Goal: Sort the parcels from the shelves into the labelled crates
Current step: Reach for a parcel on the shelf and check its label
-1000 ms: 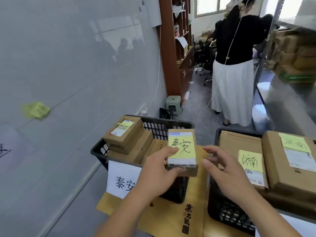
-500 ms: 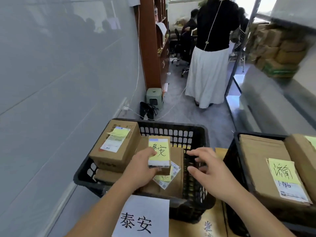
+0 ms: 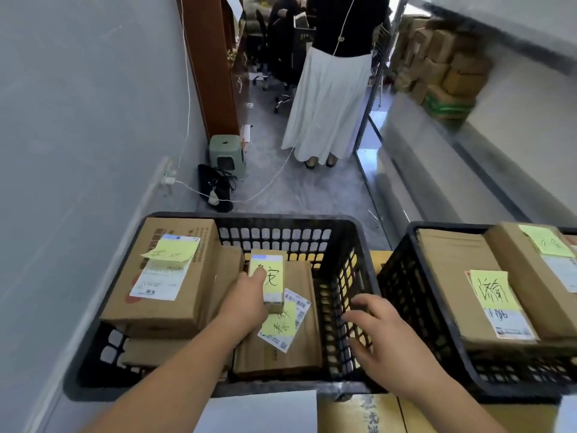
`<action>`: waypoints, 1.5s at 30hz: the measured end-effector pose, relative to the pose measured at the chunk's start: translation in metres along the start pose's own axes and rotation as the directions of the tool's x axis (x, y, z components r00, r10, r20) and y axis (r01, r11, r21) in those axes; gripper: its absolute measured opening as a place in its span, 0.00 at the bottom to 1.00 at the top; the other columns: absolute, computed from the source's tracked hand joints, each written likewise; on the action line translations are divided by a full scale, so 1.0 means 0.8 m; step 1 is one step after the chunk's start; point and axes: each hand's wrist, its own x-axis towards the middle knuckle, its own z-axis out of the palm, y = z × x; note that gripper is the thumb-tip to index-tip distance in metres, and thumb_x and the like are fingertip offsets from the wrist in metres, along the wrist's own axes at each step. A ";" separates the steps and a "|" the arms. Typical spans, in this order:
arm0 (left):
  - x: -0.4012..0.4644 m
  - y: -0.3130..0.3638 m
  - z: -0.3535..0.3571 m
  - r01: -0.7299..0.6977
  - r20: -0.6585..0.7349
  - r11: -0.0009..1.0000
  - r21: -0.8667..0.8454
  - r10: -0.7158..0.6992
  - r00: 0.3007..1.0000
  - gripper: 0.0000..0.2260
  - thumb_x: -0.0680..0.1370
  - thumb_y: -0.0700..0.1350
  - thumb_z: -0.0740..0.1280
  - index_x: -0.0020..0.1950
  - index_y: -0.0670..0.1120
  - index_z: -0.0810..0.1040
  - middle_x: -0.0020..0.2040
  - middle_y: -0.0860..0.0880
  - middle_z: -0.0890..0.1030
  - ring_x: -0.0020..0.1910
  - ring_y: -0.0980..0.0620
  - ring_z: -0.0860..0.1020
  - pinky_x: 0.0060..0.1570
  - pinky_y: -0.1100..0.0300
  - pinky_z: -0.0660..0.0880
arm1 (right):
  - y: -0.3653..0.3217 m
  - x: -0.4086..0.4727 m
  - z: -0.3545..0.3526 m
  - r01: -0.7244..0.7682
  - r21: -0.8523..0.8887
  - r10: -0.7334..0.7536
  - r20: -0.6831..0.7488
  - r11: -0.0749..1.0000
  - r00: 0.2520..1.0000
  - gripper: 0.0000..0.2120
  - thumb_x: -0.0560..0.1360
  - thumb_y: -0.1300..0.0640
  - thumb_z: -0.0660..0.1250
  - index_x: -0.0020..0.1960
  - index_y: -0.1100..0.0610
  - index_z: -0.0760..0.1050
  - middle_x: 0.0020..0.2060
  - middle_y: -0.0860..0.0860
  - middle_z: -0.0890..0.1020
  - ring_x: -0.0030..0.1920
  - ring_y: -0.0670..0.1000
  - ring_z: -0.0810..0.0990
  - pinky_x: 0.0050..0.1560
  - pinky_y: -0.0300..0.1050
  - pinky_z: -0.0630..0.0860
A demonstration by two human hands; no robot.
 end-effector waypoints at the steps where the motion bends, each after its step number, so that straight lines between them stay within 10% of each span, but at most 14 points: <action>1: 0.002 -0.001 0.003 0.007 -0.014 1.000 0.023 -0.006 1.000 0.16 0.75 0.37 0.66 0.57 0.53 0.66 0.52 0.48 0.70 0.43 0.48 0.75 0.44 0.52 0.80 | 0.000 -0.002 0.003 0.005 -0.016 -0.005 0.001 1.000 1.000 0.18 0.79 0.49 0.67 0.68 0.44 0.75 0.70 0.41 0.65 0.75 0.42 0.59 0.66 0.34 0.68; 12: -0.003 0.008 -0.006 0.019 -0.127 0.936 0.351 0.028 0.992 0.16 0.76 0.42 0.66 0.64 0.50 0.72 0.59 0.45 0.72 0.58 0.45 0.70 0.45 0.53 0.75 | 0.001 -0.004 0.008 0.038 -0.045 -0.040 -0.032 0.998 0.999 0.15 0.78 0.52 0.65 0.63 0.53 0.80 0.69 0.48 0.71 0.75 0.49 0.62 0.73 0.46 0.67; 24: -0.129 0.159 -0.028 -0.226 -0.185 0.938 0.264 0.279 0.942 0.26 0.74 0.56 0.70 0.71 0.53 0.70 0.64 0.47 0.74 0.62 0.42 0.74 0.53 0.48 0.78 | 0.036 -0.171 -0.070 -0.148 0.060 0.155 -0.122 0.987 0.980 0.22 0.82 0.47 0.62 0.75 0.48 0.69 0.79 0.45 0.58 0.79 0.46 0.53 0.75 0.47 0.66; 36: -0.355 0.438 0.113 -0.637 -0.055 0.711 0.299 0.679 0.732 0.30 0.79 0.63 0.64 0.78 0.54 0.62 0.74 0.48 0.68 0.71 0.43 0.67 0.65 0.46 0.73 | 0.150 -0.524 -0.134 -0.522 0.116 0.532 -0.271 0.845 0.802 0.23 0.81 0.45 0.63 0.76 0.42 0.67 0.79 0.43 0.59 0.78 0.46 0.58 0.70 0.45 0.69; 45: -0.496 0.621 0.244 -0.881 0.149 0.398 0.255 0.884 0.443 0.29 0.77 0.62 0.65 0.76 0.55 0.66 0.72 0.49 0.69 0.69 0.44 0.69 0.63 0.48 0.74 | 0.208 -0.738 -0.160 -0.748 0.239 0.769 -0.375 0.620 0.518 0.27 0.80 0.44 0.65 0.77 0.44 0.65 0.77 0.46 0.64 0.76 0.51 0.63 0.73 0.46 0.64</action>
